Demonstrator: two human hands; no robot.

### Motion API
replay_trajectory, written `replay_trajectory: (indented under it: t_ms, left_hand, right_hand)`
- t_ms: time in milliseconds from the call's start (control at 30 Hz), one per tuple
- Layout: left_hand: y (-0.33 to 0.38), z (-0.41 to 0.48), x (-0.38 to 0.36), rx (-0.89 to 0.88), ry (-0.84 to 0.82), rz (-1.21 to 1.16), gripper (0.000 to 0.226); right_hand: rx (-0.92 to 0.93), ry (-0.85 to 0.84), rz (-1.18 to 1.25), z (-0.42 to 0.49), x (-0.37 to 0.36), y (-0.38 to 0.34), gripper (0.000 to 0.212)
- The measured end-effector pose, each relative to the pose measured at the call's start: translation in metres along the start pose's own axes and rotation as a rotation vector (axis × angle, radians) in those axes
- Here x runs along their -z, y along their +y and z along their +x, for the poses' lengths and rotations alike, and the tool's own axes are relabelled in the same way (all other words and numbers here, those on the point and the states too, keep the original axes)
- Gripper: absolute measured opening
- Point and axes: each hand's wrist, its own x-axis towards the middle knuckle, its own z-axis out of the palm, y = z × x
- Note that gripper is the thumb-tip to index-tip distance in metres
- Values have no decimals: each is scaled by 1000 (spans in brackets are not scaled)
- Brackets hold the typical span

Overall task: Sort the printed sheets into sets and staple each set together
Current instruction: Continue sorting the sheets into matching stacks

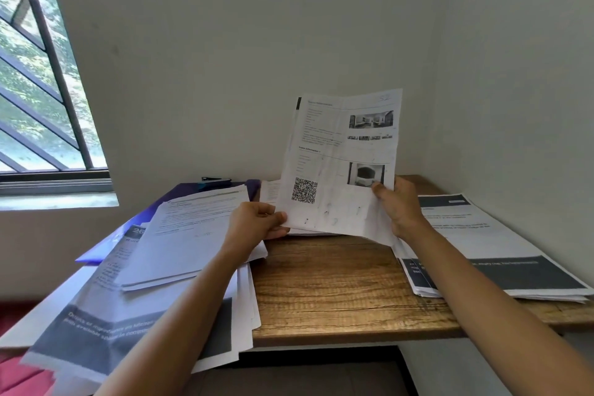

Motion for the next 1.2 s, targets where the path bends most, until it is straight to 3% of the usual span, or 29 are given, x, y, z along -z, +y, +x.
replay_trajectory:
  t_ms: [200, 300, 367, 467, 567, 700, 800, 900, 933, 1067, 1200]
  left_hand:
    - [5, -6, -2, -70, 26, 34, 10]
    - [8, -6, 4, -85, -32, 201, 5]
    - [13, -6, 12, -75, -62, 314, 19]
    - [32, -6, 31, -1, -52, 324, 58]
    - [49, 6, 46, 61, -86, 133, 89]
    - [57, 23, 43, 136, -281, -322, 106]
    - [58, 28, 33, 117, -377, -545, 94]
    - [52, 31, 30, 103, -277, -639, 63]
    - [47, 33, 31, 121, -240, -611, 53]
    - [22, 38, 35, 232, -189, -457, 29]
    - [3, 41, 30, 225, -210, -477, 29]
  right_hand:
    - [-28, -2, 27, -1, 3, -3, 18]
    - [-49, -20, 51, -6, 7, -8, 18]
    - [-82, -42, 98, -9, 10, -11, 18]
    - [-154, -83, 183, -11, 13, -16, 19]
    - [-202, -201, 230, -16, 10, -19, 21]
    - [-266, -465, 228, -25, 8, -21, 23]
    - [-327, -593, 230, -28, 7, -19, 35]
    - [-383, -748, 134, -26, 8, -14, 83]
    - [-395, -813, 100, -25, 9, -12, 89]
    - [-383, -939, -22, -29, 8, -15, 69]
    - [-339, -706, 33, -26, 2, -13, 37]
